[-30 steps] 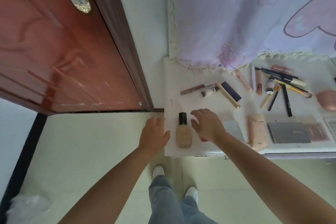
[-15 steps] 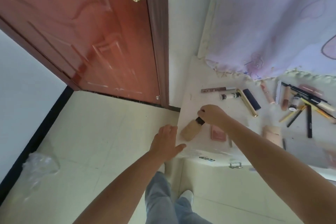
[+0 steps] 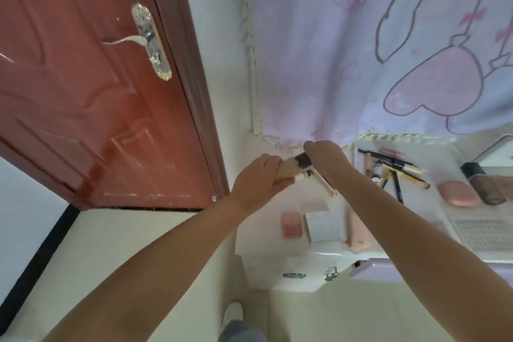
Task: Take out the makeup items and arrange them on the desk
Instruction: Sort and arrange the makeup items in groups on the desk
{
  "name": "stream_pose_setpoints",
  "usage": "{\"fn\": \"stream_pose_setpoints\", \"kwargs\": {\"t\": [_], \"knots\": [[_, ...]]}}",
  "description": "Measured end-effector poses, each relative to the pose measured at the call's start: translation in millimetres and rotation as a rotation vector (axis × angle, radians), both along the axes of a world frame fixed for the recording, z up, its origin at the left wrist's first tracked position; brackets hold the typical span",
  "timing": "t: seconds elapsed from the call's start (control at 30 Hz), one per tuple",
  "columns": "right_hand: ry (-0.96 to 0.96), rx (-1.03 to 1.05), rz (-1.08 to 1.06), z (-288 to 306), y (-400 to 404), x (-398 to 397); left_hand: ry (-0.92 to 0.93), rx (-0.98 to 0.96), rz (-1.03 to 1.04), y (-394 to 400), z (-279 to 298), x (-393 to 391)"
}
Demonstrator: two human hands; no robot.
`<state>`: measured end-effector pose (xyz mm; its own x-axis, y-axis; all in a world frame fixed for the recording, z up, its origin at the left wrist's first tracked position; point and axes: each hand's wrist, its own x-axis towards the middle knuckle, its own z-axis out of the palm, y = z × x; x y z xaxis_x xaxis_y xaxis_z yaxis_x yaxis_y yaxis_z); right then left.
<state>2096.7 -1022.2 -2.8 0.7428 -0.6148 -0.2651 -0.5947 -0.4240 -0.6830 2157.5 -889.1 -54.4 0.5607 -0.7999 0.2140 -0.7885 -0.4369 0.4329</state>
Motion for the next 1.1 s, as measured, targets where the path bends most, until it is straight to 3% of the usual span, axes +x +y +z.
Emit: {"fn": "stream_pose_setpoints", "kwargs": {"t": [0.1,0.27,0.4,0.53,0.57,0.67,0.73,0.97,1.1], "knots": [[-0.236,-0.087,-0.068,37,-6,-8,-0.061,-0.015,-0.098,-16,45,10],[-0.455,-0.199,-0.127,82,-14,-22,-0.125,0.008,-0.227,-29,109,20],[-0.586,-0.356,-0.011,125,-13,-27,0.229,-0.05,-0.336,-28,157,21],[-0.7,-0.339,0.169,181,-19,-32,0.337,-0.142,-0.339,-25,206,19],[-0.672,-0.35,0.184,192,-21,-33,0.28,-0.155,-0.318,-25,217,20],[-0.555,-0.392,0.159,210,-32,-31,-0.182,-0.093,-0.192,-27,237,25],[-0.563,-0.327,0.157,214,-39,-32,-0.369,-0.079,-0.145,-30,245,27],[-0.736,-0.39,0.352,224,-48,-45,-0.487,-0.084,-0.095,-38,263,33],[-0.679,-0.198,0.314,231,-49,-44,-0.525,-0.136,-0.09,-41,264,34]]}}
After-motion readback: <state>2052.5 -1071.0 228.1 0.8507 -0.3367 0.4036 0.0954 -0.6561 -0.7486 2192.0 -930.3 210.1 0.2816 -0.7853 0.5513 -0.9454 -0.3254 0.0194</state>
